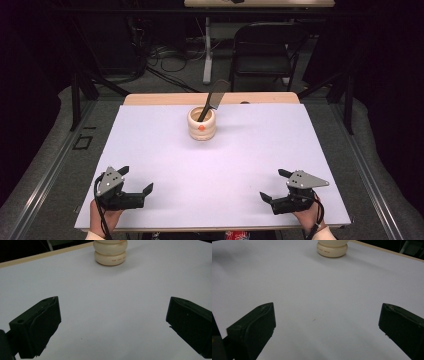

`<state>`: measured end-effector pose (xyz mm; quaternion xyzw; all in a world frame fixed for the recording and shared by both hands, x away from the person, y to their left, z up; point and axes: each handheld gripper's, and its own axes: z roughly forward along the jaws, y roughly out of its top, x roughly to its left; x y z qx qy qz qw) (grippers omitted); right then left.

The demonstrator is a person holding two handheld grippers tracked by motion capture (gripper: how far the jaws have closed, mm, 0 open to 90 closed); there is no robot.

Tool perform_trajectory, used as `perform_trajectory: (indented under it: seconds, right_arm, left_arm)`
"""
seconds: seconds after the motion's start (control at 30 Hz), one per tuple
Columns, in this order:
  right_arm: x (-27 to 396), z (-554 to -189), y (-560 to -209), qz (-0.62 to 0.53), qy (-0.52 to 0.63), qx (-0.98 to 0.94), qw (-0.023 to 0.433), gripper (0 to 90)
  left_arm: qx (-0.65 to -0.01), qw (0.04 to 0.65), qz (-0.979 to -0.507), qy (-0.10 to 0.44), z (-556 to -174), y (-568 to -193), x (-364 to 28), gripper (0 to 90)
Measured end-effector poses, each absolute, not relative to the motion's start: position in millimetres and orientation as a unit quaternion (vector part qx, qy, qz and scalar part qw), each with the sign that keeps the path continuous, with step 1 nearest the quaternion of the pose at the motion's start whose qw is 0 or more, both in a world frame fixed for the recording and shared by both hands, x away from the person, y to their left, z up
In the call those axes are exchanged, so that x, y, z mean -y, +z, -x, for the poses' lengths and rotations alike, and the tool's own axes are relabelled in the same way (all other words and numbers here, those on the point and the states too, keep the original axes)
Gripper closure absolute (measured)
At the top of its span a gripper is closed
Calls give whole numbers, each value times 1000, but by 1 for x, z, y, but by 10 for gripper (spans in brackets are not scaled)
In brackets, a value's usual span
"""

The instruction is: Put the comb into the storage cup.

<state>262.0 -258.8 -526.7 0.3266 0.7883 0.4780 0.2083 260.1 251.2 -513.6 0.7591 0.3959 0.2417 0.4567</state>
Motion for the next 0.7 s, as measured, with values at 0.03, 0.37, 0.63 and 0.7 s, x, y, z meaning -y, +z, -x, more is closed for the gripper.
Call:
perform_trajectory:
  seconds: [0.03, 0.37, 0.63, 0.7]
  right_arm:
    - [259, -262, -527, -327, 478, -789, 208, 4]
    - [259, -262, -527, -325, 478, -789, 209, 4]
    - [259, -263, -527, -323, 478, -790, 210, 4]
    - [259, -263, -527, -323, 477, -790, 209, 4]
  left_arm:
    - [-396, 457, -759, 242, -260, -514, -252, 0]
    - [-397, 459, -756, 246, -260, -520, -253, 0]
    - [-393, 455, -760, 245, -262, -523, -252, 0]
    - [-394, 456, -760, 245, -263, -523, -252, 0]
